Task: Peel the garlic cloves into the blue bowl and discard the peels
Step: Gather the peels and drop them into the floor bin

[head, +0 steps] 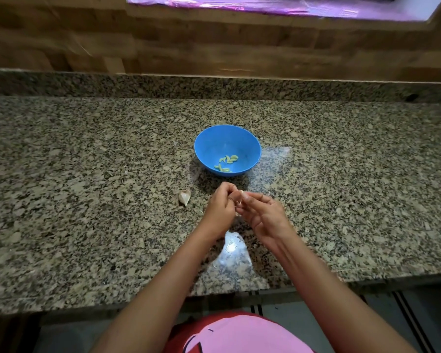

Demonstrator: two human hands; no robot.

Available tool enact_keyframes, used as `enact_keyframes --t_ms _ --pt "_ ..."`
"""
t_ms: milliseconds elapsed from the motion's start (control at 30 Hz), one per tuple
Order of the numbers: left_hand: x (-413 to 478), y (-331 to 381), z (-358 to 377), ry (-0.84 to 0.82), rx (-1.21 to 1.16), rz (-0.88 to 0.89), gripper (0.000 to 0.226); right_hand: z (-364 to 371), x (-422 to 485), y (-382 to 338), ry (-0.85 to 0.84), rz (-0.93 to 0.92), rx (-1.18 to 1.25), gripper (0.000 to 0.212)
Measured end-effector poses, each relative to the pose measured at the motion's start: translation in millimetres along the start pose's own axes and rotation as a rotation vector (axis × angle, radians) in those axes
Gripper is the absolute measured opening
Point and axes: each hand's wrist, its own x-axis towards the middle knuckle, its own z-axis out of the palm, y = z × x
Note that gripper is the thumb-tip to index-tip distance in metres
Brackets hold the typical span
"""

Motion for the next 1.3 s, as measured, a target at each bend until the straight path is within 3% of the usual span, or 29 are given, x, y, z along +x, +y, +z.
enact_keyframes --t_ms 200,300,433,600,833,1200,1300 --pt "-12 -18 -3 -0.137 0.340 0.125 0.010 -8 10 2 0.088 0.039 0.071 0.009" --pt "-10 -27 -6 -0.077 0.242 -0.002 0.009 -16 13 3 0.073 0.041 -0.065 0.015" --pt "-1 -21 -4 0.020 -0.094 -0.221 0.020 -18 11 5 0.028 -0.054 -0.375 0.007" --pt "2 -19 -1 0.075 -0.145 -0.209 0.003 -14 6 5 0.012 -0.170 -0.559 0.010" --pt "1 -14 -2 0.080 -0.176 -0.175 0.005 -16 6 -4 -0.043 -0.206 -0.648 0.006" --pt "1 -7 -6 0.012 -0.161 -0.221 0.003 -23 8 -20 -0.204 -0.109 -0.708 0.009" --pt "4 -1 -6 -0.005 -0.153 -0.241 0.007 -21 5 -16 -0.187 -0.189 -0.801 0.011"
